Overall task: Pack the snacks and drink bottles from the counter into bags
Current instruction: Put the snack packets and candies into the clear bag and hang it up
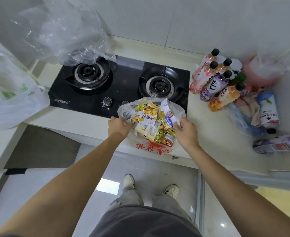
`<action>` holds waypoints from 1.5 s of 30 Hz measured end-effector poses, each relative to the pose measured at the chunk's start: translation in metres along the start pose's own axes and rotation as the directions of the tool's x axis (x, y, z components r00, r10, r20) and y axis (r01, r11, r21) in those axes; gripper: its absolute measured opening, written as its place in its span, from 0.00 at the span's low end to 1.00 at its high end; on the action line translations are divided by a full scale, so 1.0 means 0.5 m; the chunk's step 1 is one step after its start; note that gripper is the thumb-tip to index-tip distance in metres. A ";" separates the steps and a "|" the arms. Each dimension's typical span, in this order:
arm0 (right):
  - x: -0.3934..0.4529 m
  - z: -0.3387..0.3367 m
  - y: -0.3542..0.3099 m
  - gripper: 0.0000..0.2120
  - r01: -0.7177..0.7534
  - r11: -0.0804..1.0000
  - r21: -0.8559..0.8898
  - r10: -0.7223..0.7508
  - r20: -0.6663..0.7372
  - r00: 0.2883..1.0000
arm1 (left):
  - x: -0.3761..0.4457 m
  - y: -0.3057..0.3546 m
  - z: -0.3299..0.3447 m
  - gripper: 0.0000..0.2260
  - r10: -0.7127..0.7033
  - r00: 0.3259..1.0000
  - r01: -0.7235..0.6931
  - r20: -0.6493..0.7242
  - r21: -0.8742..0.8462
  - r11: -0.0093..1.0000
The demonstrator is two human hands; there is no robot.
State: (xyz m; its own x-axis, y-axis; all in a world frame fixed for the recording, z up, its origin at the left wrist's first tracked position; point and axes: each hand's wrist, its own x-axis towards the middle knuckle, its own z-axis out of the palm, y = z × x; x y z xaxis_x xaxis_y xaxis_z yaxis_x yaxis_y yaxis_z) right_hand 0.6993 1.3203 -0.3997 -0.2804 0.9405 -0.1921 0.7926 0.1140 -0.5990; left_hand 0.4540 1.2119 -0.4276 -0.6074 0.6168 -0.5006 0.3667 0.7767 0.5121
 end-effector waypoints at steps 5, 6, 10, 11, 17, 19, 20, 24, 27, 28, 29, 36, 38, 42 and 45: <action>-0.002 -0.016 -0.024 0.21 0.000 0.987 0.159 -0.005 0.033 0.999 | -0.018 0.014 -0.032 0.08 0.179 0.968 -0.178 -0.176 0.021 0.984; -0.001 -0.020 -0.029 0.21 -0.004 0.980 0.199 -0.003 0.038 0.999 | -0.025 0.018 -0.041 0.07 0.196 0.957 -0.208 -0.213 -0.038 0.977; 0.005 -0.040 -0.055 0.18 -0.035 0.949 0.313 0.022 0.045 0.999 | -0.052 0.063 -0.078 0.09 0.153 0.974 -0.212 -0.167 -0.431 0.877; 0.010 -0.046 -0.062 0.18 -0.038 0.942 0.333 0.028 0.034 0.999 | -0.056 0.077 -0.086 0.07 0.131 0.985 -0.169 -0.110 -0.505 0.846; 0.031 -0.101 -0.109 0.13 -0.032 0.891 0.452 0.040 -0.007 0.999 | -0.061 0.113 -0.120 0.16 0.100 0.993 -0.060 0.065 -0.453 0.889; 0.034 -0.116 -0.124 0.11 -0.015 0.877 0.480 0.032 -0.028 0.999 | -0.078 0.132 -0.136 0.18 0.148 0.989 -0.122 0.019 -0.467 0.876; 0.035 -0.121 -0.130 0.11 -0.002 0.871 0.491 0.026 -0.042 0.999 | -0.086 0.144 -0.144 0.18 0.176 0.984 -0.158 -0.008 -0.483 0.862; 0.029 -0.142 -0.163 0.13 0.071 0.852 0.518 -0.026 -0.092 0.995 | -0.124 0.187 -0.174 0.17 0.267 0.957 -0.287 -0.111 -0.470 0.835; 0.018 -0.191 -0.220 0.16 0.159 0.826 0.541 -0.092 -0.148 0.985 | -0.141 0.220 -0.210 0.18 0.315 0.931 -0.363 -0.183 -0.510 0.780; 0.020 -0.215 -0.243 0.16 0.193 0.818 0.542 -0.109 -0.183 0.977 | -0.147 0.235 -0.228 0.17 0.331 0.920 -0.391 -0.208 -0.530 0.753; 0.024 -0.241 -0.267 0.16 0.225 0.807 0.546 -0.123 -0.218 0.968 | -0.154 0.253 -0.249 0.16 0.354 0.906 -0.423 -0.233 -0.554 0.717; 0.059 -0.377 -0.351 0.15 0.273 0.682 0.679 -0.076 -0.305 0.949 | -0.197 0.367 -0.358 0.12 0.417 0.830 -0.554 -0.371 -0.641 0.531; 0.051 -0.379 -0.338 0.14 0.270 0.686 0.676 -0.087 -0.292 0.953 | -0.206 0.370 -0.350 0.12 0.444 0.825 -0.558 -0.350 -0.633 0.537; 0.042 -0.365 -0.305 0.14 0.247 0.702 0.668 -0.107 -0.243 0.964 | -0.216 0.360 -0.323 0.07 0.465 0.825 -0.557 -0.321 -0.600 0.575; 0.039 -0.367 -0.294 0.12 0.249 0.714 0.655 -0.137 -0.218 0.966 | -0.206 0.349 -0.315 0.06 0.426 0.830 -0.556 -0.360 -0.591 0.584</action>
State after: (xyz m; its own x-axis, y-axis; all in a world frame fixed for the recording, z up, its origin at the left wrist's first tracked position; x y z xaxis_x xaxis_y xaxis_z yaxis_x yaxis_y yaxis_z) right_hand 0.6767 1.3808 -0.1725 -0.2613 0.9630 0.0657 0.1412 0.1055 -0.9843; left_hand 0.4694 1.2638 -0.1766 -0.6018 0.7968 0.0541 0.1358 0.0353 0.9901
